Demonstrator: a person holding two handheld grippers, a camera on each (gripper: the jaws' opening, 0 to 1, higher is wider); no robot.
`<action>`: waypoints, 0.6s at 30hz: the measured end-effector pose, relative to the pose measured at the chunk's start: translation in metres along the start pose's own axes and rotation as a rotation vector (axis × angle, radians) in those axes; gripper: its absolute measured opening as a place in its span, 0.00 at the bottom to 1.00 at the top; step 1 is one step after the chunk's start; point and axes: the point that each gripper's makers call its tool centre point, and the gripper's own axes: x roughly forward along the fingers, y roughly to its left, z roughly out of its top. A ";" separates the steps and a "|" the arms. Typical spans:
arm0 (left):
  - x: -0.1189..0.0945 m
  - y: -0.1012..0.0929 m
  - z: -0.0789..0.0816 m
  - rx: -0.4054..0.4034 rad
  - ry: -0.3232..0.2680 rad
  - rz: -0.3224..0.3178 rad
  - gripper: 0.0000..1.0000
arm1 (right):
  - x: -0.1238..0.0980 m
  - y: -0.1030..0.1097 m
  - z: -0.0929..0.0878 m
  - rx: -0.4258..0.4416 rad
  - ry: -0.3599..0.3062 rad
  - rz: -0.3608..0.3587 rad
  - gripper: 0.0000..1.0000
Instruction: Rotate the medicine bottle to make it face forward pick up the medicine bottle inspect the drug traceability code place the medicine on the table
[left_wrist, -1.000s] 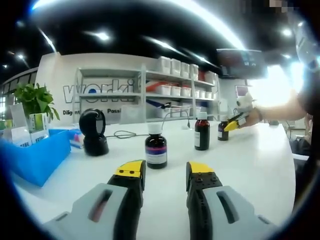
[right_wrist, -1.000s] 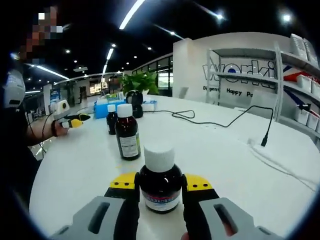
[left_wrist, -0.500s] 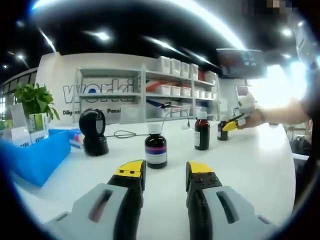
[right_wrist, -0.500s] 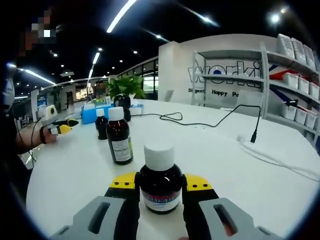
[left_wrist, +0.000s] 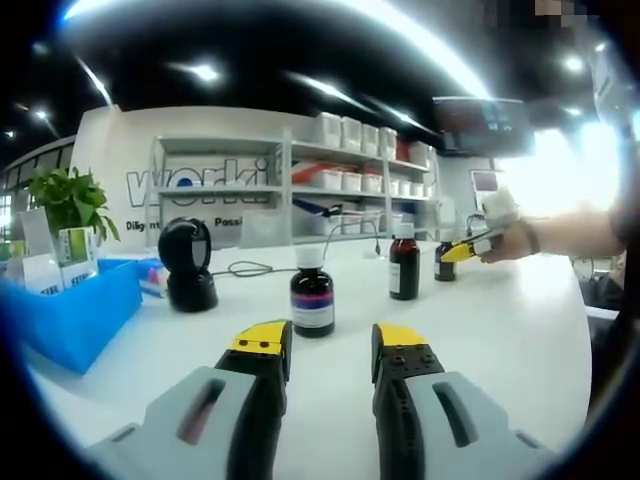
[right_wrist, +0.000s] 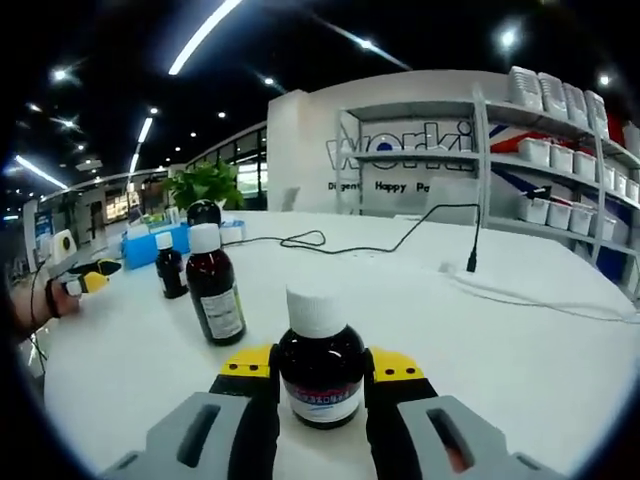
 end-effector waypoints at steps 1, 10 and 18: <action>0.000 0.000 0.000 0.000 0.000 0.000 0.25 | 0.000 0.001 0.000 0.005 0.001 -0.009 0.28; -0.001 0.000 0.001 0.000 -0.004 0.001 0.25 | -0.001 0.000 -0.001 0.046 -0.014 -0.129 0.28; -0.001 0.000 0.002 -0.001 -0.007 0.000 0.25 | -0.002 -0.003 -0.002 0.054 -0.004 -0.194 0.28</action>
